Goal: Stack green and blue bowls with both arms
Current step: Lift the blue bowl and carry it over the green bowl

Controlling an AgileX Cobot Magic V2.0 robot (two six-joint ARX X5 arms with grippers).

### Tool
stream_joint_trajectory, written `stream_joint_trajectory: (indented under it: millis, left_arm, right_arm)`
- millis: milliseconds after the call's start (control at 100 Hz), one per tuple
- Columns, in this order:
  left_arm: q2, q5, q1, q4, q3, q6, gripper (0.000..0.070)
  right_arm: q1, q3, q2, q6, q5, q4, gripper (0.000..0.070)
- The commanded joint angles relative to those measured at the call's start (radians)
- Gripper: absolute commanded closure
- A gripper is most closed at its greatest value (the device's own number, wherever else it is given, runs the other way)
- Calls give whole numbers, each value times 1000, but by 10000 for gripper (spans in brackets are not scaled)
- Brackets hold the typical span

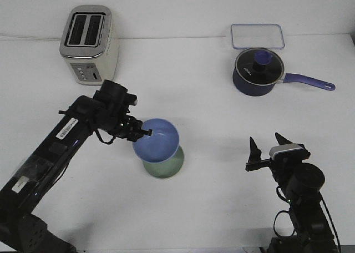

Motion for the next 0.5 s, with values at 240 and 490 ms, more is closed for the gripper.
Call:
stream_joint_trajectory:
  millis: [240,490]
  left_arm:
    - [11,-1,-40,58,-91,-37,695]
    - [11,-29,-40,108,-166,-45,695]
  right_arm:
    - [2,5,1,14,-1,13,143]
    - [2,5,1,14,-2,13,143]
